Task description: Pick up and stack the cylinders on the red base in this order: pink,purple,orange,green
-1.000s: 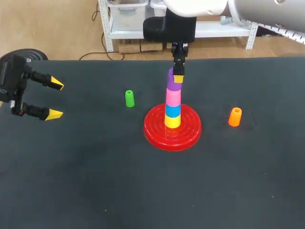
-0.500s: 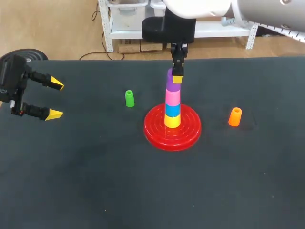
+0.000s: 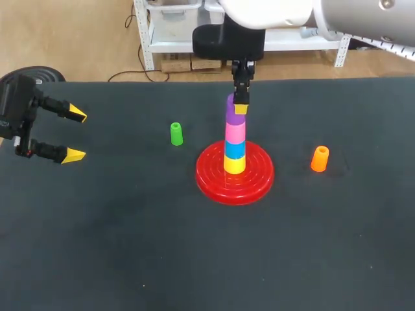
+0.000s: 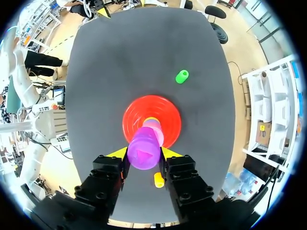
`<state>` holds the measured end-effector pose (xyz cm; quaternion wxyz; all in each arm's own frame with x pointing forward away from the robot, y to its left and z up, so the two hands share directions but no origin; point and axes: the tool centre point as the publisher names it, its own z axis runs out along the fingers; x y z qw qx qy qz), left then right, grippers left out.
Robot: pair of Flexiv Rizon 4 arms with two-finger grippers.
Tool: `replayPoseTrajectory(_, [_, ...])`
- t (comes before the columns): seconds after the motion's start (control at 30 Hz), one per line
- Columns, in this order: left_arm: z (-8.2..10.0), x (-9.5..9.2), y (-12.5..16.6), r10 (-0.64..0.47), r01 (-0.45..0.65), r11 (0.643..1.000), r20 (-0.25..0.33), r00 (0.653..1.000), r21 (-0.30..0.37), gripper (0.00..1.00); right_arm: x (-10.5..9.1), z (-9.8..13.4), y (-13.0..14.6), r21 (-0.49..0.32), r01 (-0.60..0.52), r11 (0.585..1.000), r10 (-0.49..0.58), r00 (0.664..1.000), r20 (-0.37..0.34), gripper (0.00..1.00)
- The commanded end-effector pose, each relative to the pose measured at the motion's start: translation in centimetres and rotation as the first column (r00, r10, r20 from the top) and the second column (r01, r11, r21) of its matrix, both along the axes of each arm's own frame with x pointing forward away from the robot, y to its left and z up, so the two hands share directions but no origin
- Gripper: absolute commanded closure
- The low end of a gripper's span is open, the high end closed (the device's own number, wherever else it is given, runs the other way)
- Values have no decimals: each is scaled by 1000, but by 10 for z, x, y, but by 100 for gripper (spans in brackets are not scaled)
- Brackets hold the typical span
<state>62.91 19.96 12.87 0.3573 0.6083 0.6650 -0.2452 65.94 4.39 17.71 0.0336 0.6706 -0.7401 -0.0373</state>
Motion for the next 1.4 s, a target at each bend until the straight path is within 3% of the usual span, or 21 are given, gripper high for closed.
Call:
replayPoseTrajectory(0.03, [-1,-1,0,1,-1,1000,5,1000,-2,0,2,-2,-2,-1,1,1000,-1,1000,6,100])
replayPoseTrajectory(1.4, [-1,-1,0,1,-1,1000,5,1000,-2,0,-7,-15,4,11,-3,1000,3,1000,-7,100])
